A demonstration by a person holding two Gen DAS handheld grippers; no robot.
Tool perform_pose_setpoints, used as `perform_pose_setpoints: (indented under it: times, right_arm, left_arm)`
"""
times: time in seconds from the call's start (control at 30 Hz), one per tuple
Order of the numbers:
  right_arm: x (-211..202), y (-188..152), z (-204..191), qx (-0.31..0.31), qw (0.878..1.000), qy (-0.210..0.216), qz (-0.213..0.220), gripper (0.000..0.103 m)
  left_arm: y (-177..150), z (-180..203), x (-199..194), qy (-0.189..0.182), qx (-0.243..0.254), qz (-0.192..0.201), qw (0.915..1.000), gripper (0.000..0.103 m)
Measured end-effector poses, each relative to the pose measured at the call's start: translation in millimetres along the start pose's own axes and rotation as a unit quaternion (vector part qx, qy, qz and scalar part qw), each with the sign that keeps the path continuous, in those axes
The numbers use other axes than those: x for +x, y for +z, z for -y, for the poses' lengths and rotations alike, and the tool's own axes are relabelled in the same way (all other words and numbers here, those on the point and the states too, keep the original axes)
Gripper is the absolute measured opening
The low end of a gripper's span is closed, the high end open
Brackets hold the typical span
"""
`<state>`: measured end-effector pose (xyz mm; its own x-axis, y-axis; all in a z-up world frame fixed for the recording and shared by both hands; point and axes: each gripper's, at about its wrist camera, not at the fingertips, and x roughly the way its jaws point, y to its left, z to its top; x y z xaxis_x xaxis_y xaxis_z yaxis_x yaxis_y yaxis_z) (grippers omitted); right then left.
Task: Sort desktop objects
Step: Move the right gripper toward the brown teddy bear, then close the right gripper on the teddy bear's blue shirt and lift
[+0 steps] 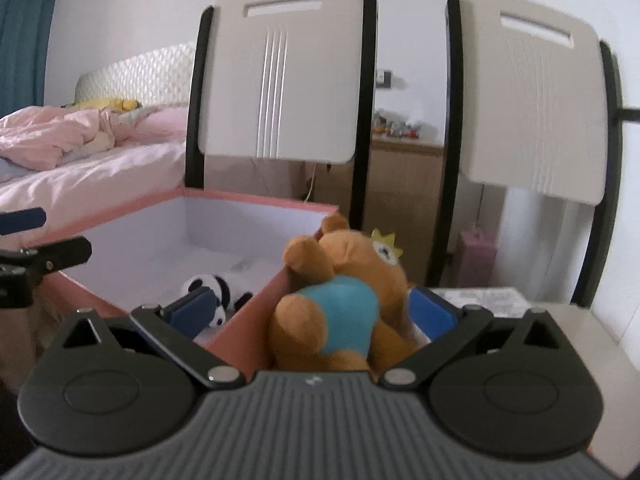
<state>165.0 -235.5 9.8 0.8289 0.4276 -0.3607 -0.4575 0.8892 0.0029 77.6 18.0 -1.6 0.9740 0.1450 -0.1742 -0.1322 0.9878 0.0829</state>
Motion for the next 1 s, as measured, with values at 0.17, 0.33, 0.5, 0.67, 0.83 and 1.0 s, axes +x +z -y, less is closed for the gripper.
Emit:
perform_pose_setpoints:
  times: [0.17, 0.33, 0.5, 0.67, 0.83, 1.0]
  right_arm:
    - [1.1, 9.0, 12.6, 0.047, 0.999, -0.002, 0.027, 0.103]
    - [25.4, 23.3, 12.5, 0.051, 0.998, 0.002, 0.03, 0.103]
    - [63.6, 34.1, 26.9, 0.114, 0.993, -0.014, 0.007, 0.102]
    - [76.6, 18.0, 54.6, 0.215, 0.975, -0.014, -0.053, 0.09]
    - [70.9, -7.9, 60.8, 0.259, 0.96, 0.01, -0.104, 0.074]
    - [70.5, -17.7, 65.6, 0.295, 0.948, 0.031, -0.111, 0.074]
  left_arm:
    - [-2.3, -5.9, 2.2, 0.007, -0.01, -0.009, 0.9999, 0.103]
    - [-2.5, -8.5, 3.9, 0.006, -0.014, -0.015, 0.9998, 0.103]
    - [-2.9, -8.1, 4.1, -0.006, -0.012, -0.018, 0.9997, 0.103]
    - [-4.4, -9.4, 4.6, -0.023, -0.014, -0.018, 0.9995, 0.103]
    - [-5.1, -10.3, 6.7, -0.023, -0.019, -0.021, 0.9993, 0.103]
    - [-5.6, -10.9, 8.4, -0.022, -0.023, -0.024, 0.9992, 0.103]
